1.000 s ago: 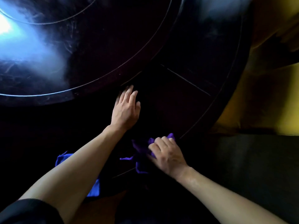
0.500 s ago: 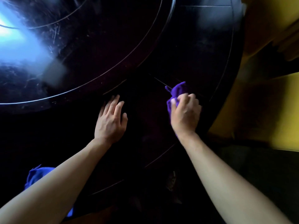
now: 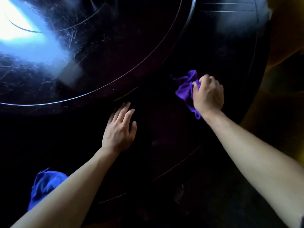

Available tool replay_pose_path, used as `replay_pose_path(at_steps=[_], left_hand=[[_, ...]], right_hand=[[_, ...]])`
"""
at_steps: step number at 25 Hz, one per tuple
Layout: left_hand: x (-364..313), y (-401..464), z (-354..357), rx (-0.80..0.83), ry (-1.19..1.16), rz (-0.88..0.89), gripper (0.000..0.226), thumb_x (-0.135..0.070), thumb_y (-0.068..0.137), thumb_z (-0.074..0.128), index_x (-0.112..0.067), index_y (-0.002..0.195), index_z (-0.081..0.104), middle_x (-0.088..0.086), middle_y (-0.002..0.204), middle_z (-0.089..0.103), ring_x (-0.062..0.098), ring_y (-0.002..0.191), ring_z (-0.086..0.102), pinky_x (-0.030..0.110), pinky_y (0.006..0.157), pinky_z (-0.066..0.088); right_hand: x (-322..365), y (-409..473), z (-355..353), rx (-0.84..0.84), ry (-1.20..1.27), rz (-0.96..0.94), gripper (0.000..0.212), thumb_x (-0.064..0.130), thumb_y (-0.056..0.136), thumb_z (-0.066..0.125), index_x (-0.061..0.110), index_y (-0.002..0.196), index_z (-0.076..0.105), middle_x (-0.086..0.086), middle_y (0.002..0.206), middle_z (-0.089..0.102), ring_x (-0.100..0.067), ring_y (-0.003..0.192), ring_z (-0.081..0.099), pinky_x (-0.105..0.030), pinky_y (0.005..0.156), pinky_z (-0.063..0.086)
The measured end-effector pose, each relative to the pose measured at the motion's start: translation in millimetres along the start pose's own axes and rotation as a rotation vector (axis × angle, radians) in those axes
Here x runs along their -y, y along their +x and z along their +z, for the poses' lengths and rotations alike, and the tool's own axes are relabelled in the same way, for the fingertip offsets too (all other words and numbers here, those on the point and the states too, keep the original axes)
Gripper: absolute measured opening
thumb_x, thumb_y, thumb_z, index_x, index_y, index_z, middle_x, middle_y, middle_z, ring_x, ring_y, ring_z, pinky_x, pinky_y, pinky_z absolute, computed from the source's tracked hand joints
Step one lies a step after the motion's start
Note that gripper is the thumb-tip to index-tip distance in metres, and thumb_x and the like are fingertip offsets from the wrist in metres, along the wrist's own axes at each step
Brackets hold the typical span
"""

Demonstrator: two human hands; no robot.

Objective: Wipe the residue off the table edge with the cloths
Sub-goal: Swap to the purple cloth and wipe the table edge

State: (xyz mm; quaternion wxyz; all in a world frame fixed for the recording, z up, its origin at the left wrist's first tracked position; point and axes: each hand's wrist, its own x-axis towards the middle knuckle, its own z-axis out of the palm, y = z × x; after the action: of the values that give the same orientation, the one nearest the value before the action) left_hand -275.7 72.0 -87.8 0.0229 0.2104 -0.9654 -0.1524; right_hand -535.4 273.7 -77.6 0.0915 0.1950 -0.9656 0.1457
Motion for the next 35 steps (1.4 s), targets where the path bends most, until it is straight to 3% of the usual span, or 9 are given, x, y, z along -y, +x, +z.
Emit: replay_pose_path(at_steps=[4, 9, 11, 13, 16, 19, 21, 29, 35], left_hand=[[1.8, -0.1, 5.3, -0.037, -0.011, 0.021, 0.050, -0.039, 0.098, 0.044, -0.020, 0.144, 0.043, -0.001, 0.161, 0.032, 0.019, 0.148, 0.032, 0.044, 0.119, 0.031], [4.3, -4.6, -3.3, -0.140, -0.232, 0.028, 0.052, -0.026, 0.096, 0.047, -0.009, 0.146, 0.044, 0.010, 0.155, 0.039, 0.026, 0.144, 0.036, 0.036, 0.121, 0.028], [5.4, -5.2, -9.4, -0.219, -0.381, -0.072, 0.051, -0.015, 0.091, 0.048, -0.007, 0.141, 0.050, 0.011, 0.149, 0.047, 0.024, 0.138, 0.043, 0.026, 0.118, 0.029], [7.6, -3.9, -14.9, -0.295, -0.425, -0.171, 0.047, -0.003, 0.088, 0.046, -0.006, 0.134, 0.058, 0.011, 0.141, 0.055, 0.022, 0.132, 0.051, 0.016, 0.113, 0.031], [28.4, -12.2, -23.6, -0.322, -0.292, -0.220, 0.042, 0.002, 0.087, 0.047, -0.004, 0.124, 0.065, 0.011, 0.131, 0.062, 0.022, 0.124, 0.056, 0.017, 0.108, 0.036], [71.1, -36.4, -37.0, -0.268, -0.043, -0.186, 0.035, -0.006, 0.089, 0.050, 0.000, 0.121, 0.064, 0.017, 0.122, 0.064, 0.036, 0.113, 0.058, 0.044, 0.102, 0.046], [105.9, -51.7, -48.6, -0.209, 0.122, -0.209, 0.036, -0.015, 0.092, 0.046, -0.001, 0.120, 0.063, 0.018, 0.113, 0.064, 0.042, 0.104, 0.058, 0.052, 0.096, 0.045], [150.8, -70.4, -52.7, -0.127, 0.233, -0.403, 0.047, -0.037, 0.095, 0.038, -0.007, 0.126, 0.055, 0.024, 0.119, 0.058, 0.044, 0.114, 0.052, 0.053, 0.108, 0.036], [147.9, -69.0, -57.1, -0.107, 0.188, -0.393, 0.048, -0.037, 0.095, 0.036, -0.004, 0.123, 0.057, 0.024, 0.117, 0.059, 0.045, 0.110, 0.053, 0.054, 0.107, 0.037]], right_hand=[[42.2, 34.7, 17.6, 0.038, 0.024, 0.173, 0.037, 0.038, 0.099, 0.044, 0.007, 0.117, 0.052, -0.017, 0.114, 0.062, -0.038, 0.102, 0.061, -0.046, 0.086, 0.047], [111.0, -67.8, -0.2, 0.293, 0.287, -0.441, 0.027, 0.037, 0.094, 0.054, 0.012, 0.100, 0.059, -0.012, 0.093, 0.065, -0.034, 0.084, 0.064, -0.043, 0.073, 0.050], [115.1, -102.9, -12.0, 0.414, 0.323, -0.784, 0.022, 0.034, 0.086, 0.062, 0.014, 0.095, 0.060, -0.009, 0.086, 0.062, -0.031, 0.076, 0.062, -0.042, 0.068, 0.052], [97.1, -94.2, -13.0, 0.451, 0.298, -0.914, 0.029, 0.034, 0.079, 0.067, 0.015, 0.100, 0.060, -0.008, 0.091, 0.062, -0.030, 0.078, 0.061, -0.043, 0.071, 0.052], [73.1, -48.3, -1.1, 0.298, 0.199, -0.570, 0.035, 0.034, 0.086, 0.062, 0.012, 0.114, 0.062, -0.015, 0.101, 0.063, -0.038, 0.088, 0.063, -0.046, 0.078, 0.052], [77.6, -21.2, 8.8, 0.113, 0.143, -0.136, 0.030, 0.034, 0.094, 0.055, 0.009, 0.108, 0.063, -0.018, 0.101, 0.063, -0.041, 0.090, 0.062, -0.044, 0.076, 0.050], [106.2, -28.3, 14.5, 0.078, 0.145, -0.021, 0.027, 0.032, 0.096, 0.051, 0.009, 0.104, 0.063, -0.018, 0.100, 0.063, -0.040, 0.090, 0.062, -0.043, 0.074, 0.048], [200.8, -98.7, 18.1, 0.139, 0.242, -0.176, 0.030, 0.031, 0.098, 0.051, 0.010, 0.084, 0.066, -0.009, 0.082, 0.062, -0.028, 0.071, 0.063, -0.033, 0.058, 0.046], [249.0, -168.6, 5.4, 0.326, 0.258, -0.498, 0.020, 0.036, 0.092, 0.055, 0.019, 0.087, 0.064, -0.008, 0.086, 0.059, -0.029, 0.077, 0.060, -0.041, 0.068, 0.050]])
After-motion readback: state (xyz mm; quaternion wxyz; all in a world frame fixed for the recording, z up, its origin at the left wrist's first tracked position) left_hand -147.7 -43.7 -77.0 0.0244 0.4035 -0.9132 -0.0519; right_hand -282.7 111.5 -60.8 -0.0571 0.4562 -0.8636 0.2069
